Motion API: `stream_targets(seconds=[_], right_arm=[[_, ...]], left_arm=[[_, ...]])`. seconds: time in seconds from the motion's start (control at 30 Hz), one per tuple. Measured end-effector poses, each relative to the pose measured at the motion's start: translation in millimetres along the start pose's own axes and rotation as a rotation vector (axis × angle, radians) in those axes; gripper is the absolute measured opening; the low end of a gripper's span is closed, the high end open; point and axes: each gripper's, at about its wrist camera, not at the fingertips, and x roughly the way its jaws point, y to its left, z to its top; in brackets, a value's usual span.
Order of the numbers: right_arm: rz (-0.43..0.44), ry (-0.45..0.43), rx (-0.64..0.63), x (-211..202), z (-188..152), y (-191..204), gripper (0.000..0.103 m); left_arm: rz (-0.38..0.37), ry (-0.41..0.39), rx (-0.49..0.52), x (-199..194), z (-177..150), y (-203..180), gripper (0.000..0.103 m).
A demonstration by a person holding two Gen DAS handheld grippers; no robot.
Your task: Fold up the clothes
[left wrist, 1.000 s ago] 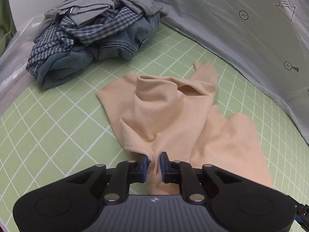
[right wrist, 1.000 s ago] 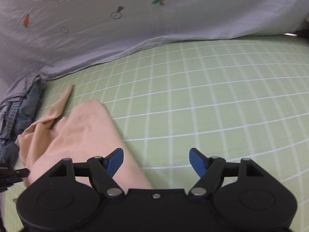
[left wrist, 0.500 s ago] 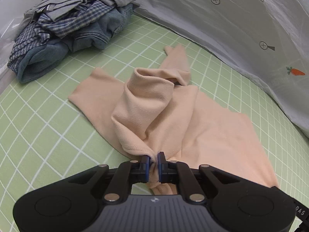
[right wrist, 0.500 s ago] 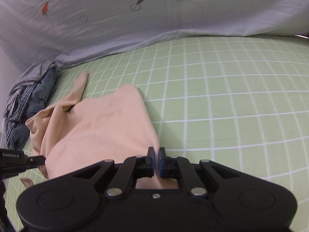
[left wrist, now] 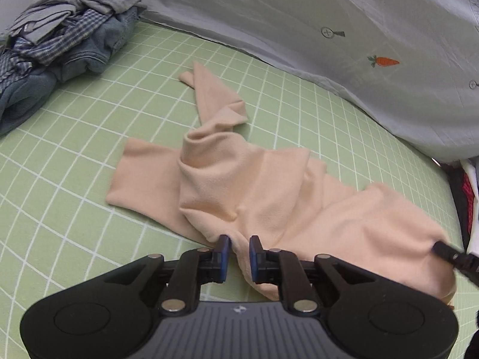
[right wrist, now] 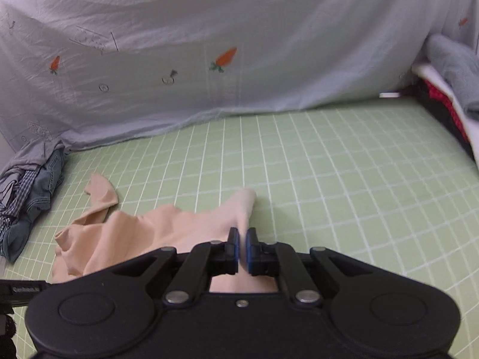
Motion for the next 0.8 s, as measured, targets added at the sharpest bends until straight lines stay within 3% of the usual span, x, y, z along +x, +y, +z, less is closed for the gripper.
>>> stream_targets(seconds=[0.07,0.13,0.17,0.23,0.33,0.4,0.47,0.5,0.53,0.63,0.8], right_arm=[[-0.015,0.016,0.059,6,-3,-6,0.023],[-0.035,0.005,0.128,8,-3,-15,0.050],[-0.048,-0.014,0.171,6,0,-21,0.057],[-0.097,-0.052,0.241,4,8,-36,0.082],[-0.216,-0.088,0.274,5,18,-59,0.086],[-0.302,-0.051,0.289,9,21,-77,0.086],[-0.372,-0.024,0.306,7,16,-94,0.087],[-0.399,-0.023,0.312,3,11,-104,0.089],[-0.422,-0.018,0.316,-1,5,-112,0.090],[-0.482,0.014,0.335,-7,-13,-136,0.090],[-0.497,0.044,0.404,-4,-23,-165,0.090]], left_arm=[[0.026,-0.040,-0.011,-7,12,7,0.030],[0.033,-0.070,-0.013,-11,26,8,0.035],[0.028,-0.082,-0.010,-11,34,6,0.035],[0.010,-0.090,0.012,-4,48,-6,0.042],[-0.011,-0.072,0.064,17,65,-35,0.048],[-0.020,-0.026,0.094,33,72,-61,0.051],[-0.040,0.015,0.140,48,74,-89,0.058],[-0.049,0.032,0.168,56,72,-105,0.068],[-0.054,0.048,0.191,64,71,-120,0.074],[-0.074,0.097,0.233,83,66,-161,0.075],[-0.105,0.193,0.253,115,60,-215,0.079]])
